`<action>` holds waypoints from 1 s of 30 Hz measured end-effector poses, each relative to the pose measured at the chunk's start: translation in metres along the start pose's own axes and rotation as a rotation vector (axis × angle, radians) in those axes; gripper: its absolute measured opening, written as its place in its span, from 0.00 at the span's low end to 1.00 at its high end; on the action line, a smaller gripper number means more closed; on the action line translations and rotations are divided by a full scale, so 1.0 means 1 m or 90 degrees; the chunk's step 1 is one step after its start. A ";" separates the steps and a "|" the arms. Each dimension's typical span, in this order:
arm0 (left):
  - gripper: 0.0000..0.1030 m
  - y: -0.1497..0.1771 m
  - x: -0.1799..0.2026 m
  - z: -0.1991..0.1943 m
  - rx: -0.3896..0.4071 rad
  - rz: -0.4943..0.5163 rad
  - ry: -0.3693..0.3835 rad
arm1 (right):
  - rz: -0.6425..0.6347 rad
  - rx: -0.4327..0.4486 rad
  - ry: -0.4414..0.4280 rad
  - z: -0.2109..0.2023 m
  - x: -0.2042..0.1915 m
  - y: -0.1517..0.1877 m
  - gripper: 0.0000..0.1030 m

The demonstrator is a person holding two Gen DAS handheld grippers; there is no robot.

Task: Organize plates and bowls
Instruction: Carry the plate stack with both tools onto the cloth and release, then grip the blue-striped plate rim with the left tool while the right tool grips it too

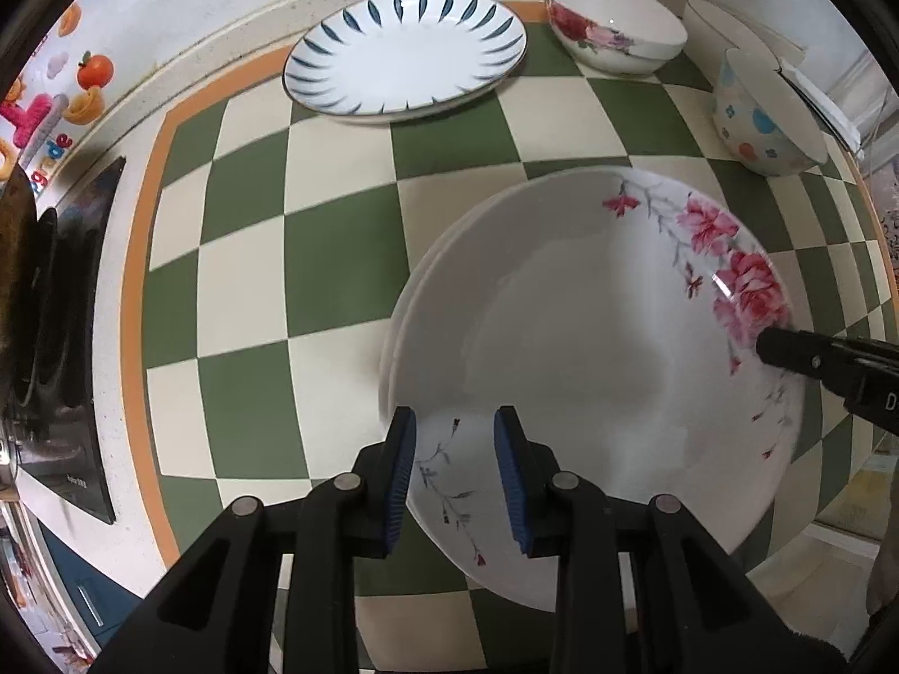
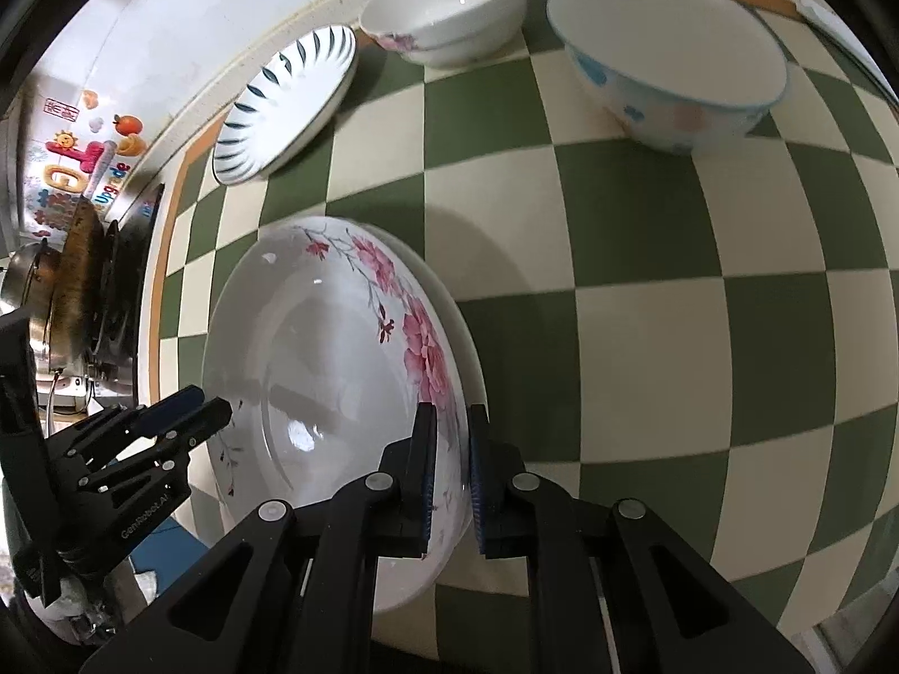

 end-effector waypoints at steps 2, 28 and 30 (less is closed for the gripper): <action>0.26 -0.002 -0.003 -0.007 0.000 -0.006 0.009 | 0.009 -0.006 0.005 -0.001 0.002 0.000 0.14; 0.29 -0.252 -0.156 0.051 -0.019 -0.059 0.045 | 0.115 0.093 -0.007 0.055 -0.094 -0.212 0.32; 0.29 -0.257 -0.153 0.060 -0.028 -0.044 0.052 | 0.104 0.093 0.014 0.062 -0.094 -0.218 0.34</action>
Point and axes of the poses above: each gripper's, at about its wrist camera, not at the fingertips, and z roughly the way its jaws point, x to its right, y to its underside, the point moved 7 cm from there along z, roughly the way its jaws point, and after that the axes turned 1 degree about y, right-handed, at the moved point
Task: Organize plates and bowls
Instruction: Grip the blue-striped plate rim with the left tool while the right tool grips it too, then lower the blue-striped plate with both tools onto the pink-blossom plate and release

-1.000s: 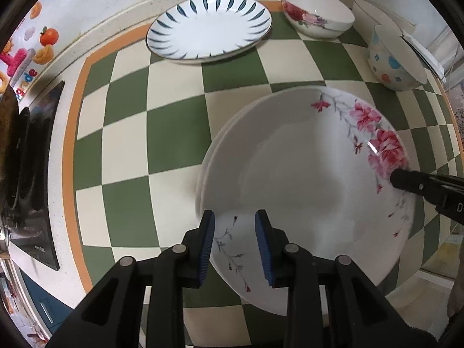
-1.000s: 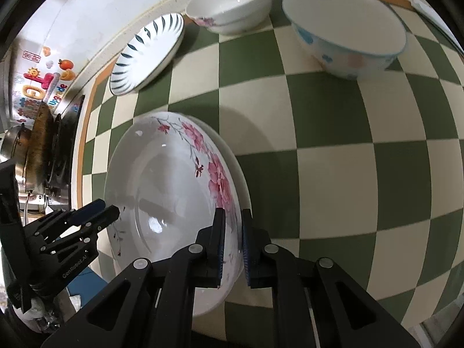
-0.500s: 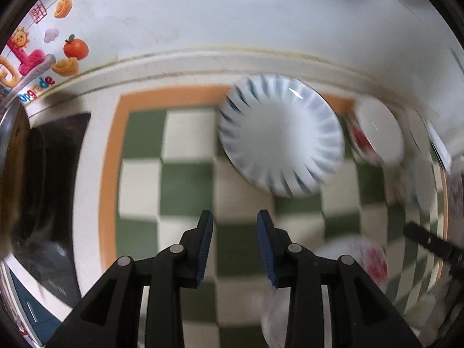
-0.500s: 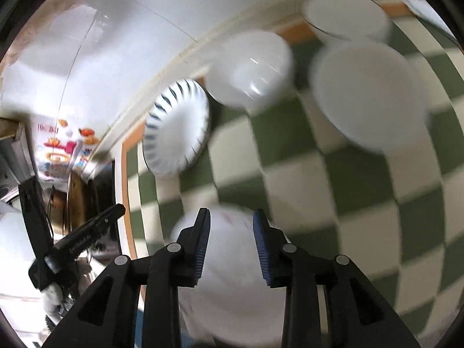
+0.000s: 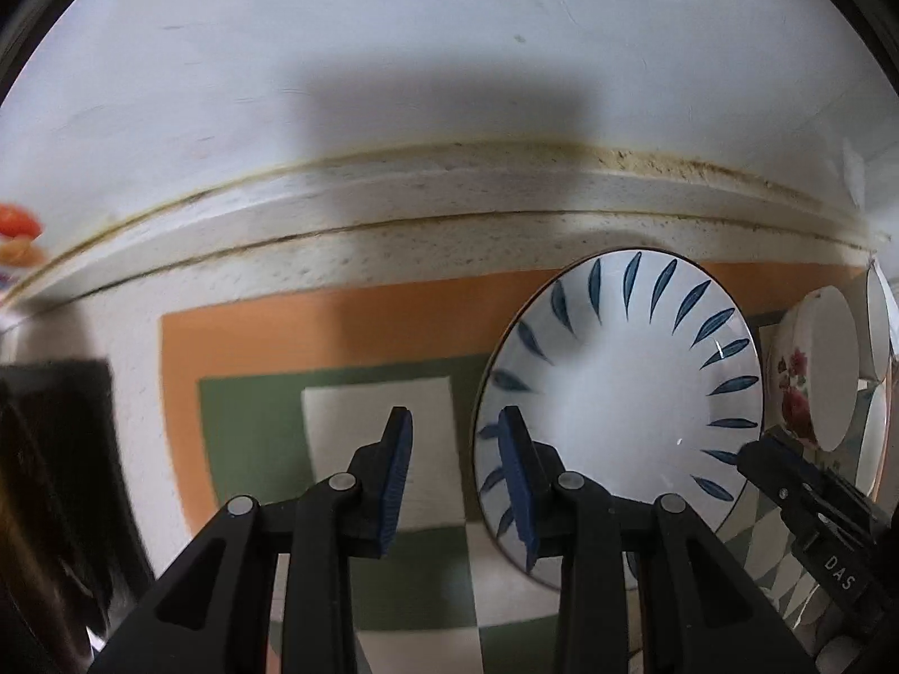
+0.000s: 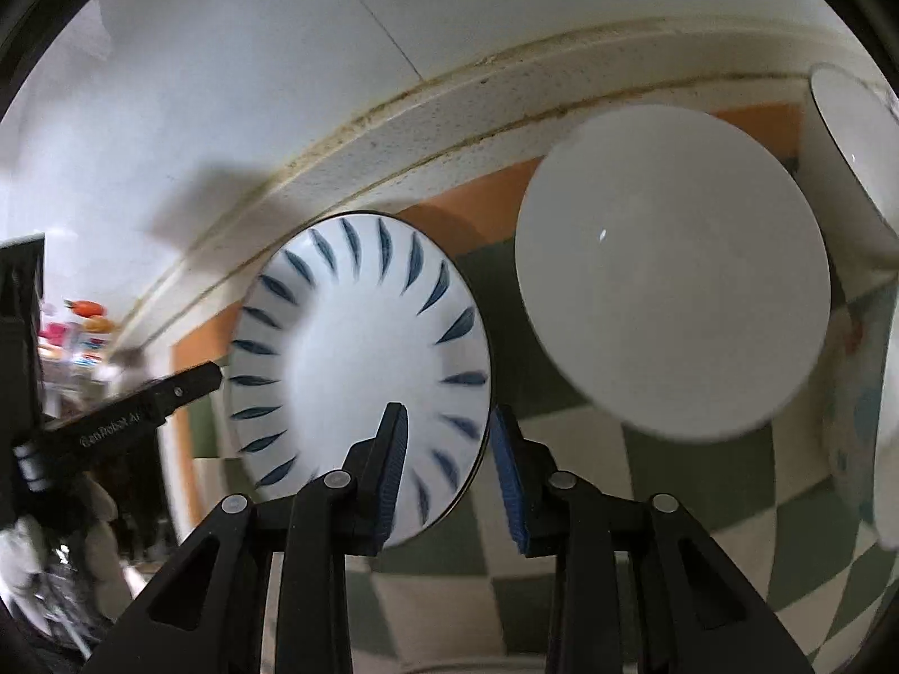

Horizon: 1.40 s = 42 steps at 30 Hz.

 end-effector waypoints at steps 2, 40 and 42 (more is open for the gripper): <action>0.29 -0.003 0.001 0.010 -0.011 0.012 -0.004 | 0.001 -0.007 0.001 0.008 0.001 -0.004 0.34; 0.14 0.191 0.057 -0.087 0.081 -0.055 0.074 | -0.103 0.047 -0.028 -0.118 0.054 0.101 0.09; 0.14 0.203 0.070 -0.087 0.079 -0.054 0.074 | -0.105 0.044 -0.035 -0.130 0.065 0.115 0.09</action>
Point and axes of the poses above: each gripper's, at about its wrist camera, not at the fingertips, and z roughly the way its jaws point, x to its right, y to its underside, the point moved 7 cm from there along z, roughly the way its jaws point, and after that the axes turned 1 degree about y, right-handed, at the moved point
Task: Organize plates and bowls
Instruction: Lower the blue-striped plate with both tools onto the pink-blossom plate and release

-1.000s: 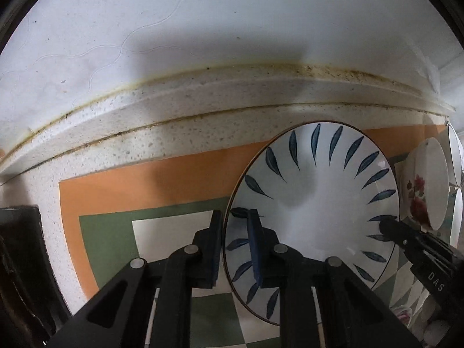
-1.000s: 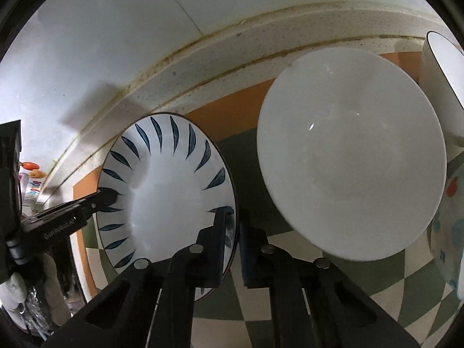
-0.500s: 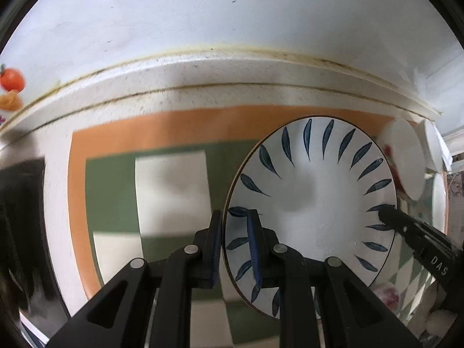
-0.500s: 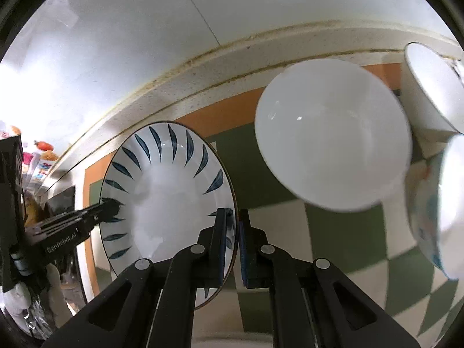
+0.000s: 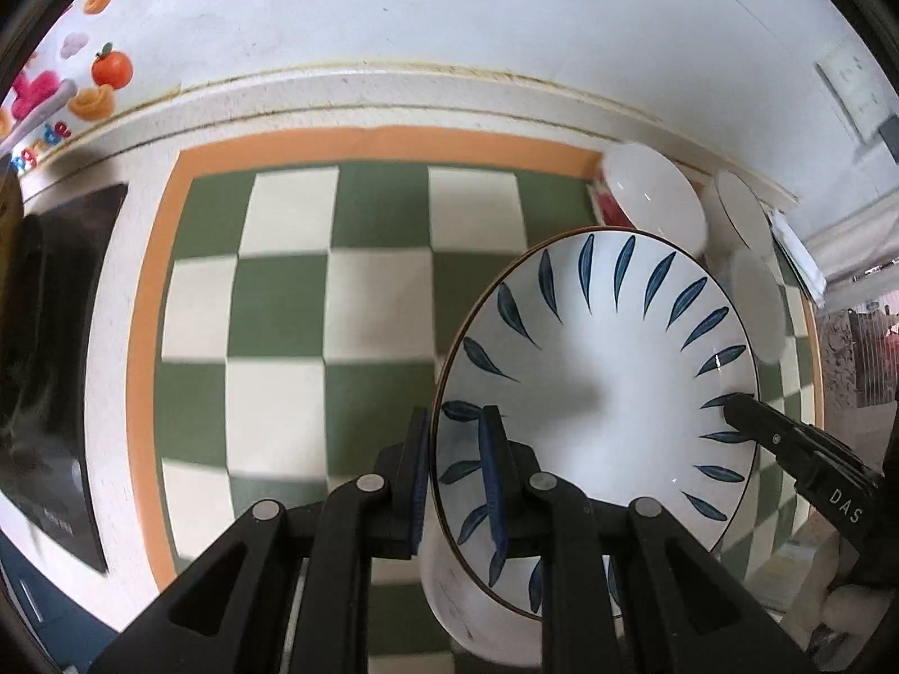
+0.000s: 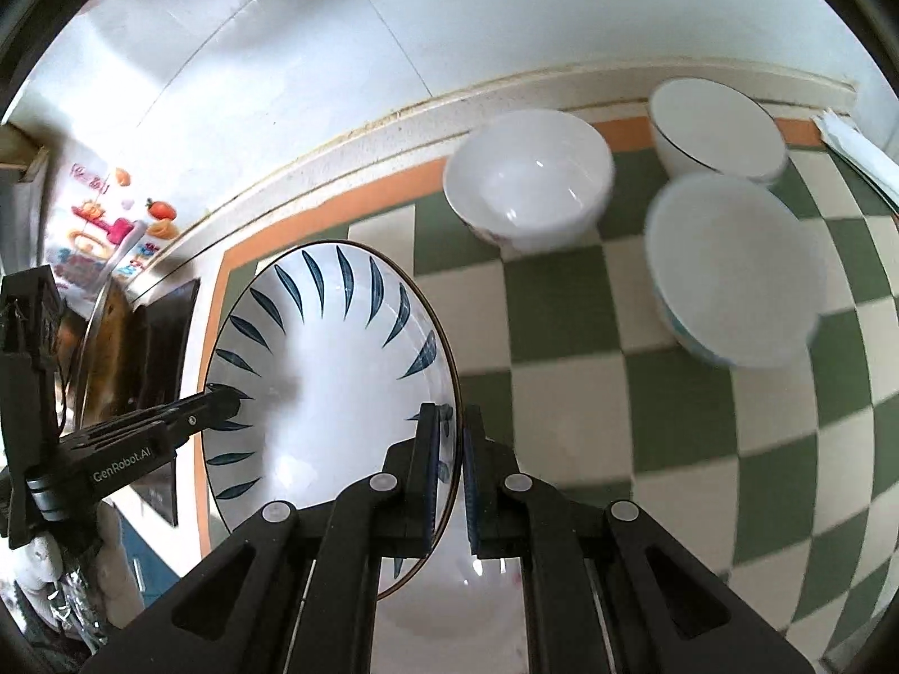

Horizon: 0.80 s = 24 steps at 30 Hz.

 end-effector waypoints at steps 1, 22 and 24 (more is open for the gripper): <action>0.14 0.011 0.004 -0.002 -0.002 0.001 0.001 | -0.001 0.000 -0.005 -0.006 0.003 0.007 0.09; 0.14 0.081 0.025 0.030 -0.062 -0.021 -0.043 | -0.035 -0.050 -0.024 -0.005 0.029 0.077 0.09; 0.15 0.083 0.023 0.034 -0.065 -0.023 -0.048 | -0.037 -0.054 -0.022 0.001 0.031 0.079 0.09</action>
Point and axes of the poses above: each gripper's, at about its wrist camera, not at the fingertips, and z roughly the way its jaws point, x to its right, y to its underside, the point moved 7 cm from there along z, roughly the way its jaws point, and after that the axes turned 1 degree about y, right-handed, at the moved point
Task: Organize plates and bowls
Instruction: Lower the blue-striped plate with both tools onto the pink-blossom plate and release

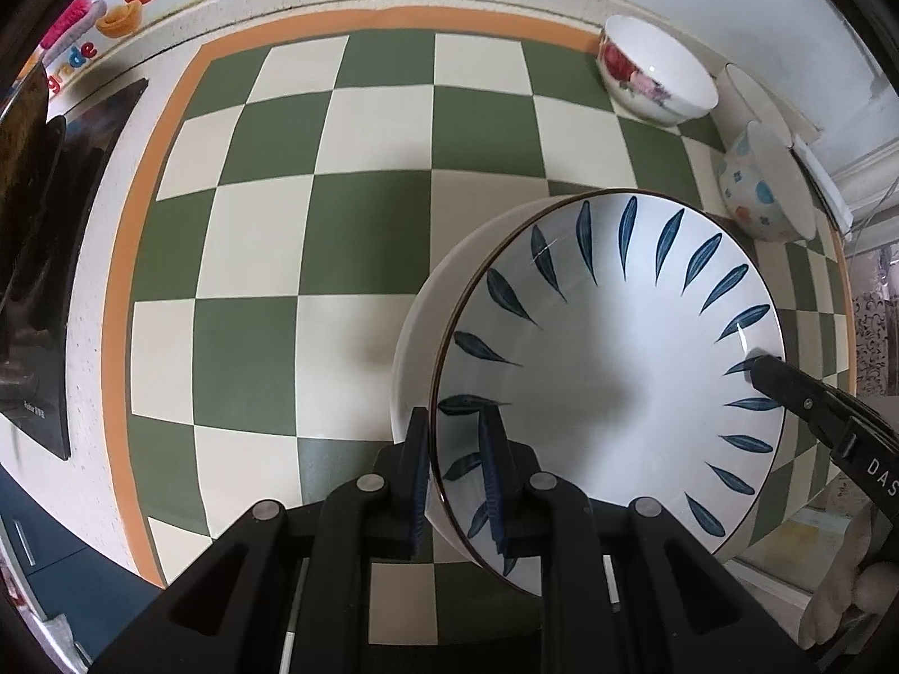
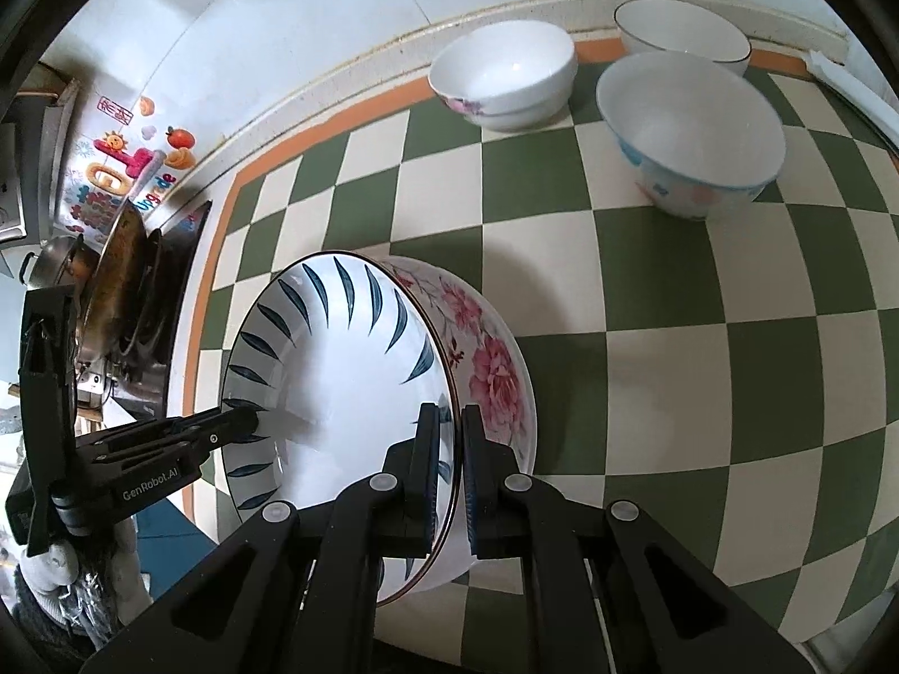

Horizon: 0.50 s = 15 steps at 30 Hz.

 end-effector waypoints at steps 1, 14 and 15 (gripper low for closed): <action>0.15 0.000 -0.001 0.002 -0.001 -0.002 -0.001 | 0.000 -0.002 0.000 0.002 0.001 0.000 0.09; 0.15 0.002 0.001 0.019 -0.009 0.004 -0.019 | 0.022 -0.031 0.006 0.031 0.017 0.001 0.09; 0.15 0.003 0.002 0.020 -0.009 0.005 -0.021 | 0.024 -0.033 0.008 0.033 0.018 0.002 0.09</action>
Point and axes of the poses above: each gripper's, at about its wrist camera, not at the fingertips, and z roughly the way its jaws point, x to its right, y to its underside, the point moved 7 cm from there along z, roughly the way its jaws point, and after that the axes turned 1 degree about y, right-handed, at the moved point
